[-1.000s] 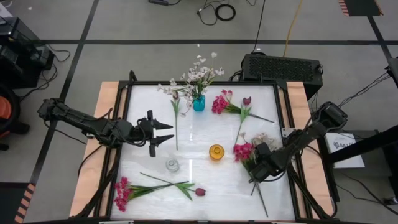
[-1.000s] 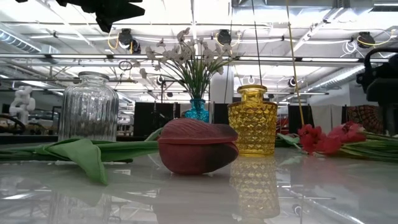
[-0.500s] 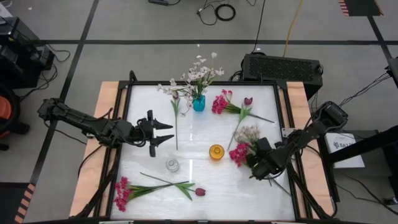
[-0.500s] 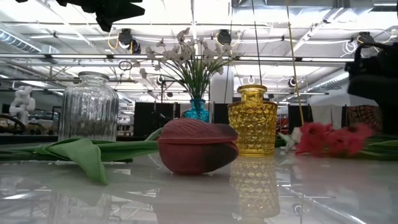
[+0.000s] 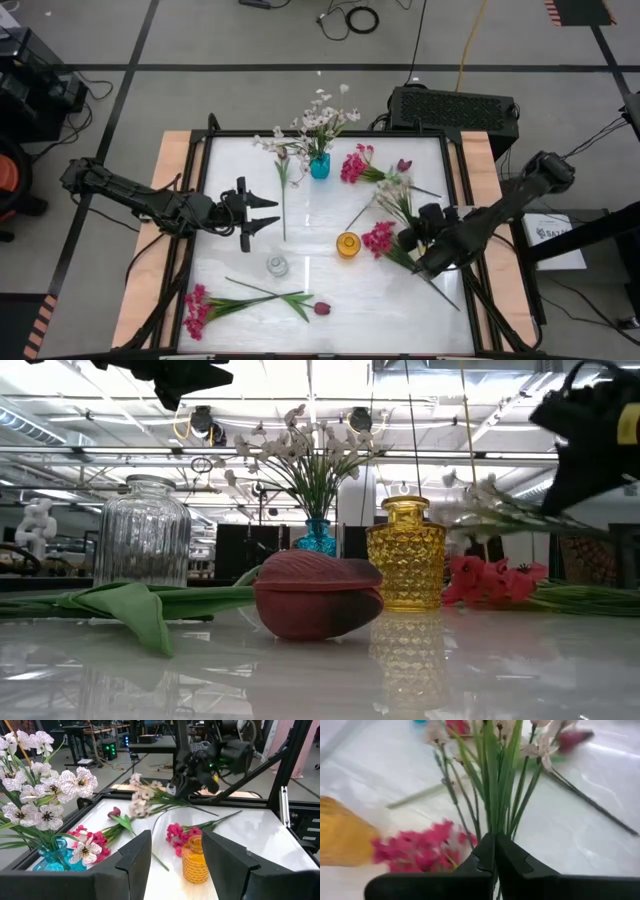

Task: Sort flowers into vase by color
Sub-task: Put the white flowers into the blue vase

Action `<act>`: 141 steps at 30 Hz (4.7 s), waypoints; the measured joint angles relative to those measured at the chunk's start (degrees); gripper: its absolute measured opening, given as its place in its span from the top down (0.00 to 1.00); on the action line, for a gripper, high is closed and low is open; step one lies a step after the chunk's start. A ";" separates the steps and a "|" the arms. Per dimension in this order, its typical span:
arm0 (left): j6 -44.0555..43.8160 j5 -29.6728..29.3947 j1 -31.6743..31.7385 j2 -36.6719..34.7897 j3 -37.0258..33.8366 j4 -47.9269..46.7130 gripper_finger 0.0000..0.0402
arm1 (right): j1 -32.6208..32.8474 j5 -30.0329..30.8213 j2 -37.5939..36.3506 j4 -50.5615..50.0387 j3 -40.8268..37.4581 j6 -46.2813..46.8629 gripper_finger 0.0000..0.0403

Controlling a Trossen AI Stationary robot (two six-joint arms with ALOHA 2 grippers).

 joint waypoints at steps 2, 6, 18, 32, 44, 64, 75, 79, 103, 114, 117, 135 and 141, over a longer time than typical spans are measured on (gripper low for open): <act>-0.02 -0.06 0.00 -0.02 0.00 0.11 0.55 | 0.00 2.27 -2.69 1.59 0.12 -3.23 1.00; -0.02 -0.35 0.02 -0.02 0.00 0.14 0.55 | 0.02 5.53 -6.90 1.58 3.48 -10.41 1.00; -0.40 -0.33 -0.01 0.05 0.00 7.46 0.55 | 0.17 23.10 -11.75 13.86 19.84 -48.25 1.00; 1.69 2.04 0.00 10.81 0.00 30.41 0.48 | -3.16 12.58 -5.82 74.79 20.46 -104.94 1.00; 5.66 7.56 0.36 20.69 0.70 41.55 0.15 | -11.54 -4.62 12.24 101.72 20.46 -111.27 1.00; 5.60 14.98 0.61 28.21 2.51 40.62 0.16 | -14.42 -14.41 23.93 115.85 20.44 -117.72 1.00; 3.62 14.97 -1.20 28.20 2.51 40.56 0.35 | -16.66 -20.16 24.73 117.12 20.44 -114.51 1.00; 2.53 14.95 -1.57 28.20 2.51 40.57 0.43 | -17.27 -22.45 26.41 119.43 20.44 -114.39 1.00; 1.60 13.90 -1.42 27.08 2.43 35.32 0.94 | -18.21 -22.04 26.53 114.42 20.41 -110.02 0.90; 1.28 12.76 -1.40 21.31 2.43 21.95 0.95 | -18.60 -23.61 20.91 96.24 20.41 -99.70 0.46; 1.56 12.79 -1.27 21.31 2.43 21.94 0.95 | -19.57 -27.43 22.04 96.06 20.41 -98.54 0.38; 1.44 12.79 0.15 21.31 2.43 19.40 0.95 | -22.50 -28.95 24.90 100.54 20.39 -98.84 0.43; 1.22 12.57 0.20 21.31 2.43 19.45 0.95 | -22.84 -29.03 24.90 100.59 20.39 -97.15 0.69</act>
